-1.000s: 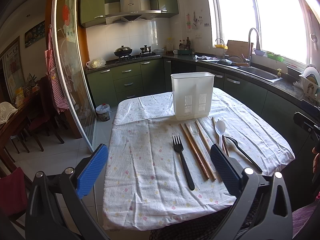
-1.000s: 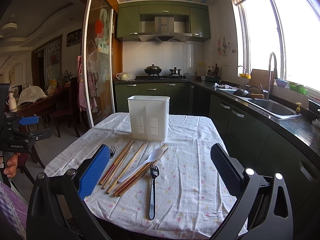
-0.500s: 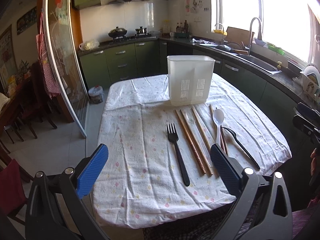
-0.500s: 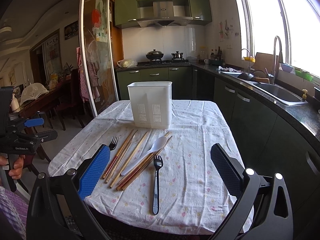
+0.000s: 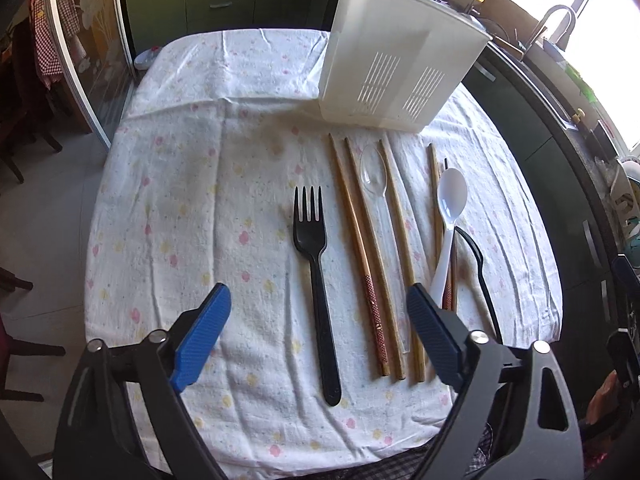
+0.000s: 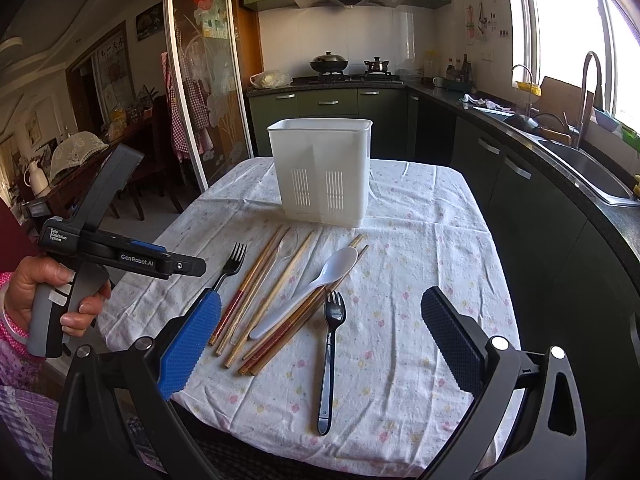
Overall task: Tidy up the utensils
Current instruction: 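Lower the left gripper onto the black fork and close it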
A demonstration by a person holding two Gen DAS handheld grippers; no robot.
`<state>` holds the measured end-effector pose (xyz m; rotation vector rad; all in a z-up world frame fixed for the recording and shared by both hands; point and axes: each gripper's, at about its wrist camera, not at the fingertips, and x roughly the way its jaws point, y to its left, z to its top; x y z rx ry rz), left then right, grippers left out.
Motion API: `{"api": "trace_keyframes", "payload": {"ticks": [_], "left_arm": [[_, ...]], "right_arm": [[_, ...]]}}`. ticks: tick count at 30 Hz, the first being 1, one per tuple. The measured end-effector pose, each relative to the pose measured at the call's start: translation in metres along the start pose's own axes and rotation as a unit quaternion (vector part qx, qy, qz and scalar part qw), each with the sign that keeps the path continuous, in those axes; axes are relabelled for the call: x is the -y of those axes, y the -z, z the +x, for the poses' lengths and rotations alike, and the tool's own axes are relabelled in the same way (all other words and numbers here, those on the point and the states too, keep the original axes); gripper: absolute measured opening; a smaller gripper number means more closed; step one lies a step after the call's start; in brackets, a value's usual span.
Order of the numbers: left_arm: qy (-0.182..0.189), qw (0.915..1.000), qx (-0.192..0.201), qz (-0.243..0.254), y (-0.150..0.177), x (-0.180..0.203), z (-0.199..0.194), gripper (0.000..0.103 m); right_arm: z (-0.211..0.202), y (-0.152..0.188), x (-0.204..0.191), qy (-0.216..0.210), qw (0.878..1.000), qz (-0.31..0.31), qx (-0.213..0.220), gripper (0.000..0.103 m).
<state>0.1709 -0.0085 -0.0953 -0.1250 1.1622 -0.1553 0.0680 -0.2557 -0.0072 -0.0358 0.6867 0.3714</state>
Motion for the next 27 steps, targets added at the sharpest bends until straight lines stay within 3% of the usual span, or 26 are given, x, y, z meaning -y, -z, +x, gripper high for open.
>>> {"api": "trace_keyframes", "payload": {"ticks": [3,7,14,22,25,27], "left_arm": [[-0.007,0.9994,-0.034,-0.010,-0.007,0.000,0.020,0.070],[-0.021,0.9986,-0.044,-0.017,-0.013,0.000,0.034,0.068],[-0.027,0.9973,-0.068,-0.010,-0.016,0.011,0.047,0.037],[-0.056,0.9959,-0.071,-0.004,-0.026,0.025,0.060,0.021],[-0.072,0.9949,-0.070,-0.001,-0.027,0.028,0.063,0.010],[-0.075,0.9948,-0.069,0.002,-0.028,0.030,0.064,0.009]], "right_arm": [[0.003,0.002,0.002,-0.001,1.000,0.000,-0.005,0.099],[0.005,0.003,0.004,-0.002,1.000,0.000,-0.007,0.099],[0.004,0.002,0.006,-0.002,1.000,-0.002,-0.006,0.099],[0.003,0.001,0.002,-0.006,1.000,-0.007,-0.007,0.099],[0.004,0.002,0.005,0.000,1.000,-0.005,-0.011,0.099],[0.008,0.001,0.009,0.006,1.000,-0.004,-0.017,0.099]]}}
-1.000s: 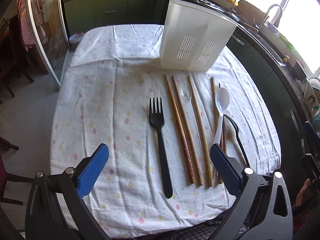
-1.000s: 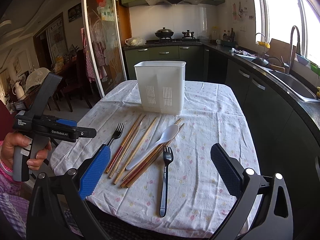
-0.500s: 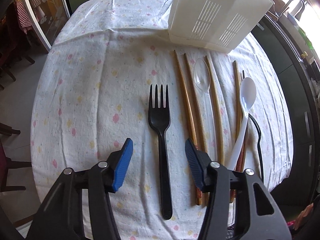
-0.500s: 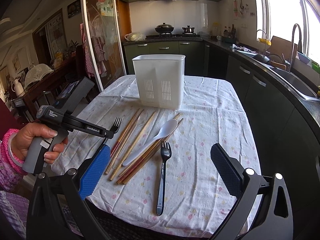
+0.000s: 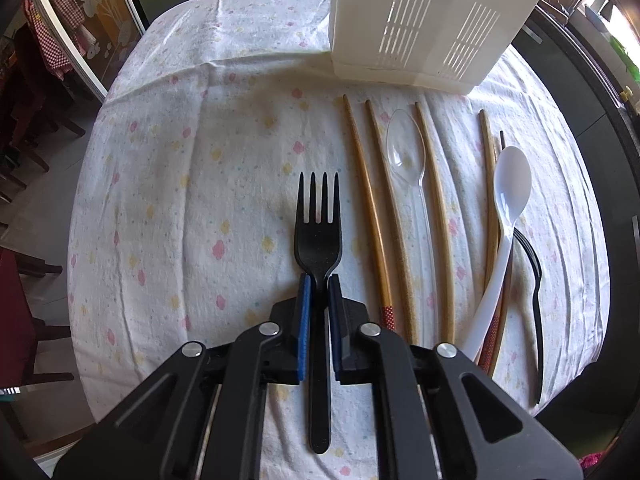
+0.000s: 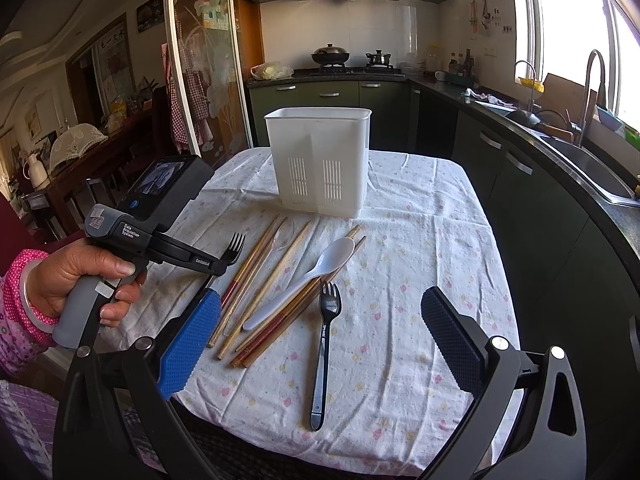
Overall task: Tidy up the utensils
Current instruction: 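Close the right gripper on the second black fork while the left gripper holds its fork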
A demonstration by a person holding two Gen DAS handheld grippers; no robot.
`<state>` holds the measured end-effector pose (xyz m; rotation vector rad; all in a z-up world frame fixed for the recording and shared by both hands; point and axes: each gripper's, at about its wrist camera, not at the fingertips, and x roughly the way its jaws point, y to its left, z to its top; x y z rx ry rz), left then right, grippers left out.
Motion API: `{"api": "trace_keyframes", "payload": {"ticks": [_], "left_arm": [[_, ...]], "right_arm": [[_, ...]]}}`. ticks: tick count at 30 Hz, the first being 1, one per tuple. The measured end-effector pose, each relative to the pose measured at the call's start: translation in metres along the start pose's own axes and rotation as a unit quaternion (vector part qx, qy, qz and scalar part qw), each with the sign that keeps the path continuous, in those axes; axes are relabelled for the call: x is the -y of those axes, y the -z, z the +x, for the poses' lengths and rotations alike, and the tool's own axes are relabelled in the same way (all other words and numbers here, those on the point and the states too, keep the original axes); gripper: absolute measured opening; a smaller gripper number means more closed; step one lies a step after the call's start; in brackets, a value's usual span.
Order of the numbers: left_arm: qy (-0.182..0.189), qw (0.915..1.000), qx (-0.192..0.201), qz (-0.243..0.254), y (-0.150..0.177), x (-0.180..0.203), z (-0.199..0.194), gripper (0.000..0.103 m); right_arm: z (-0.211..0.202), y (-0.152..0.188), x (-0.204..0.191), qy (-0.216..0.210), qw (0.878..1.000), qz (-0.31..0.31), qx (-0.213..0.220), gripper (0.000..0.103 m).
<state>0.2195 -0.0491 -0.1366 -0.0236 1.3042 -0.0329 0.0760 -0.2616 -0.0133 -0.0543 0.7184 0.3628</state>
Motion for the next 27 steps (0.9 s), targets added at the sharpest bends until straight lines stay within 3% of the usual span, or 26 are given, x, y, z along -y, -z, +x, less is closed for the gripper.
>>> {"api": "trace_keyframes", "payload": {"ticks": [3,9,10,13,15,20,27], "left_arm": [[0.005,1.0000,0.000,-0.002,0.001,-0.003,0.000,0.009],[0.009,0.9999,-0.001,0.008,0.005,-0.008,-0.003,0.009],[0.010,0.9999,0.000,0.009,0.004,-0.008,-0.003,0.009],[0.011,0.9999,0.001,0.013,0.005,-0.008,-0.003,0.009],[0.012,0.9998,0.001,0.016,0.004,-0.007,-0.003,0.009],[0.014,0.9997,0.003,0.019,0.006,-0.007,-0.003,0.009],[0.012,0.9997,0.004,0.023,0.005,-0.005,-0.002,0.009]], "right_arm": [[0.012,-0.003,0.005,-0.005,1.000,-0.004,-0.024,0.099],[0.067,-0.007,0.011,-0.062,0.989,-0.009,-0.133,0.099],[0.077,-0.008,0.013,-0.066,0.987,-0.005,-0.145,0.095],[0.106,-0.009,0.016,-0.062,0.981,0.004,-0.186,0.069],[0.123,-0.007,0.016,-0.061,0.975,0.001,-0.213,0.066],[0.148,-0.002,0.008,-0.061,0.965,-0.011,-0.254,0.045],[0.159,0.003,0.006,-0.059,0.956,-0.011,-0.288,0.039]]}}
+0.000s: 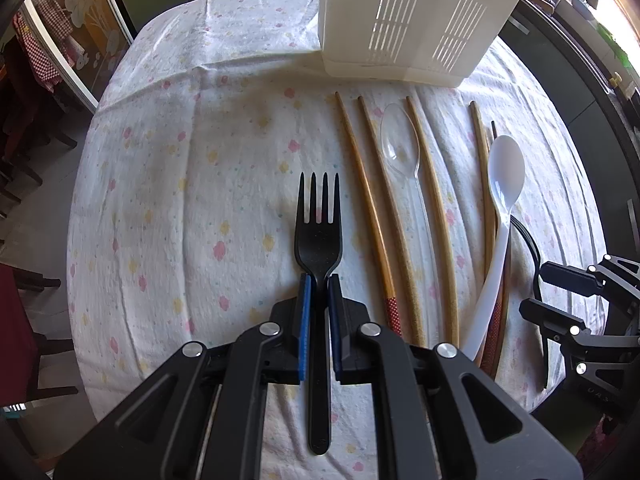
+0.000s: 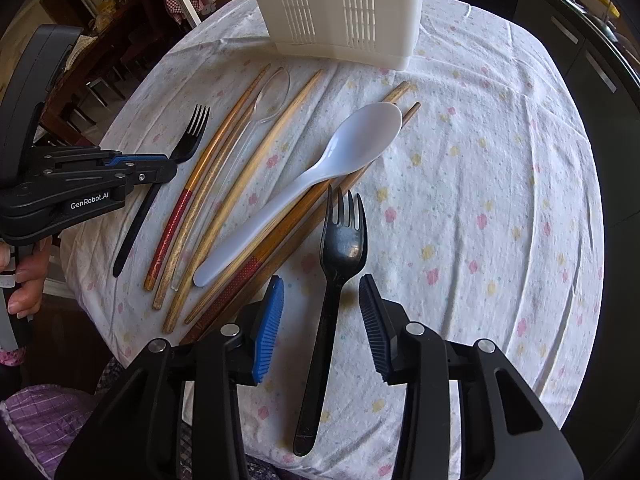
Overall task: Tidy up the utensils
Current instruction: 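Close the right gripper on the second black fork while the left gripper holds its fork, then lift the fork over the white caddy and open the left gripper while the right gripper carries its fork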
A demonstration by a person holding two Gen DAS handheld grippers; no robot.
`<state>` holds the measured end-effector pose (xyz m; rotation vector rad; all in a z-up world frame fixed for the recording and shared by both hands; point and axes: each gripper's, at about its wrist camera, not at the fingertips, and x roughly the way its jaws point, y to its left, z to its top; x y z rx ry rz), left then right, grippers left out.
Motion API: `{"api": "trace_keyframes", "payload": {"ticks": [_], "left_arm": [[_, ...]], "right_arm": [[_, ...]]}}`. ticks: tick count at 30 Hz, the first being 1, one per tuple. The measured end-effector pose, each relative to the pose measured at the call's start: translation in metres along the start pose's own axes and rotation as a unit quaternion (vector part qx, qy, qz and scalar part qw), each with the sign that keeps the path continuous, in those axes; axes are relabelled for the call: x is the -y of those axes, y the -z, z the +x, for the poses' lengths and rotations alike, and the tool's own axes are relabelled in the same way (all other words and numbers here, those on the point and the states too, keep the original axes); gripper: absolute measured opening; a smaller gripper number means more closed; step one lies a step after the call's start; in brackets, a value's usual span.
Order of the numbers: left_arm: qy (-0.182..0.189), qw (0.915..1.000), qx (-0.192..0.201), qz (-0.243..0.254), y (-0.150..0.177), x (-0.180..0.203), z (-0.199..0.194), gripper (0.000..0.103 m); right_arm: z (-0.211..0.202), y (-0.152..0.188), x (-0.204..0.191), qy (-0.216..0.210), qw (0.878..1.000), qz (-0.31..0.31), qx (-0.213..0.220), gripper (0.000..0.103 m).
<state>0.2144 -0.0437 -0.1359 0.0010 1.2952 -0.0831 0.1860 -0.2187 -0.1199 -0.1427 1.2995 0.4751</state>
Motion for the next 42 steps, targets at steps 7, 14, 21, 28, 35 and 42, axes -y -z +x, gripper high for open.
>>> {"api": "trace_keyframes", "payload": {"ticks": [7,14,21,28,35,42], "left_arm": [[-0.001,1.0000,0.002,0.003,-0.001,0.003,0.000,0.009],[0.004,1.0000,0.007,0.000,-0.001,0.001,0.000,0.009],[0.028,0.9983,0.051,0.000,0.000,-0.005,-0.033,0.009],[0.076,0.9712,0.225,0.016,-0.024,0.003,-0.145,0.009],[0.118,0.8883,0.443,-0.025,-0.087,0.001,-0.200,0.009],[0.074,0.8485,0.522,-0.049,-0.142,0.018,-0.176,0.009]], "right_arm": [[0.006,-0.009,0.003,0.004,1.000,-0.001,-0.019,0.023],[-0.006,-0.004,0.008,0.013,1.000,0.005,0.009,0.009],[-0.059,0.010,0.019,-0.047,0.992,0.033,0.114,0.009],[-0.130,0.013,0.015,-0.066,0.966,0.041,0.246,0.009],[-0.161,0.008,0.013,-0.074,0.948,0.044,0.307,0.009],[-0.164,0.007,0.014,-0.078,0.942,0.050,0.324,0.009]]}}
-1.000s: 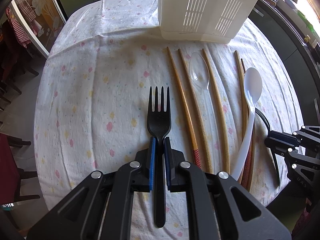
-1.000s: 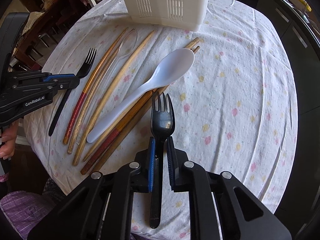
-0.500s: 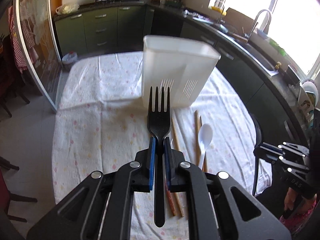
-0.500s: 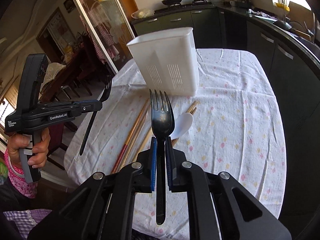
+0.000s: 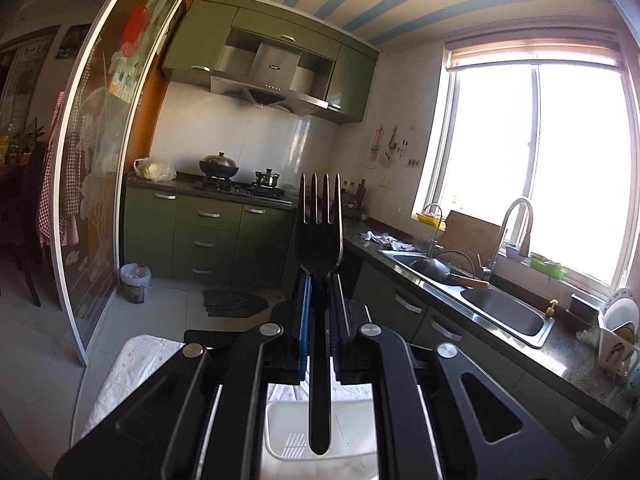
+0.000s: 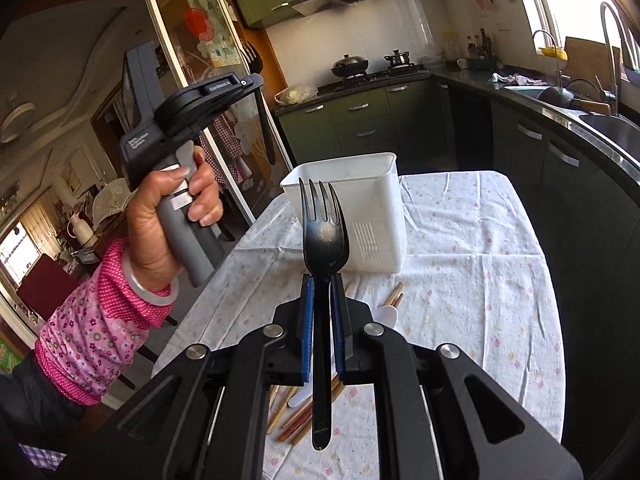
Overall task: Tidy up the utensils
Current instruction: 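Lift the fork over the white caddy and open the left gripper while the right gripper carries its fork, then lower the black fork into the white caddy and open the right gripper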
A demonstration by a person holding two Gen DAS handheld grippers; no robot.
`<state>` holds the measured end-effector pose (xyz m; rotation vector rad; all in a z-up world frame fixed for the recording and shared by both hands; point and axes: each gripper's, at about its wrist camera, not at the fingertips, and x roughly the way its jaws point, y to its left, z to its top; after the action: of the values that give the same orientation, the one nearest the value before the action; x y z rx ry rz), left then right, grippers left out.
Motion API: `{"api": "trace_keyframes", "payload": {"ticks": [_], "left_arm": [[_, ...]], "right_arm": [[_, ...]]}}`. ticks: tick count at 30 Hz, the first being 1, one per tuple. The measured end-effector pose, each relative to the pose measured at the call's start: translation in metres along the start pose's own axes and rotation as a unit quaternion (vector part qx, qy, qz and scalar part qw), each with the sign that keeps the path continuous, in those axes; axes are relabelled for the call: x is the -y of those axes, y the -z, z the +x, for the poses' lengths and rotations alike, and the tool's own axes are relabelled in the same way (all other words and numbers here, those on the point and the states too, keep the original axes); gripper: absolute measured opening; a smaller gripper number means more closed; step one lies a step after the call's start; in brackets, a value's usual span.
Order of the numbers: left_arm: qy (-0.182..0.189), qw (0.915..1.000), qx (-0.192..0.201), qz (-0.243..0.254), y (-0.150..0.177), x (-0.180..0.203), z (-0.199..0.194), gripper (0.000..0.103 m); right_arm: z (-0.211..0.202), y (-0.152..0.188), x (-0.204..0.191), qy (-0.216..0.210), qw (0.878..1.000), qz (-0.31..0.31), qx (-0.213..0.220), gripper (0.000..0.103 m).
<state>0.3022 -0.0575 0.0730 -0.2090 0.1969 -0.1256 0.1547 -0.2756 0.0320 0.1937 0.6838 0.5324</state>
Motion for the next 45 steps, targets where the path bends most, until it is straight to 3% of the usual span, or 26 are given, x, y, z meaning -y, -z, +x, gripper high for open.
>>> {"api": "trace_keyframes", "payload": {"ticks": [4,12,17,25,29,37,39,40,45], "left_arm": [[-0.020,0.9993,-0.017,0.026,0.015,0.008,0.027,0.009],[-0.023,0.9960,-0.073,0.046,0.056,-0.002,0.036,0.011],[-0.012,0.9957,-0.084,0.037,0.057,-0.011,0.018,0.025],[0.006,0.9969,-0.074,0.026,0.046,-0.024,-0.035,0.034],[0.011,0.9963,-0.077,0.037,0.046,-0.028,-0.056,0.034],[0.008,0.9908,-0.132,0.028,0.061,-0.039,-0.072,0.037],[0.012,0.9870,-0.158,0.024,0.070,-0.039,-0.070,0.038],[0.013,0.9847,-0.172,0.022,0.076,-0.039,-0.069,0.038],[0.019,0.9669,-0.255,0.002,0.110,-0.036,-0.059,0.038]], "right_arm": [[-0.003,-0.007,0.002,0.002,1.000,0.000,0.016,0.009],[0.006,-0.041,0.003,0.006,0.999,0.004,0.049,0.009],[0.031,-0.080,0.000,0.018,0.996,0.008,0.090,0.009],[0.087,-0.144,-0.012,0.068,0.978,-0.012,0.195,0.009],[0.128,-0.161,-0.002,0.091,0.977,-0.002,0.191,0.009],[0.167,-0.127,0.016,0.101,0.984,0.011,0.149,0.012],[0.163,-0.116,0.016,0.102,0.984,0.005,0.146,0.024],[0.159,-0.111,0.015,0.104,0.983,0.001,0.148,0.035],[0.125,-0.084,0.012,0.102,0.983,-0.006,0.152,0.039]]}}
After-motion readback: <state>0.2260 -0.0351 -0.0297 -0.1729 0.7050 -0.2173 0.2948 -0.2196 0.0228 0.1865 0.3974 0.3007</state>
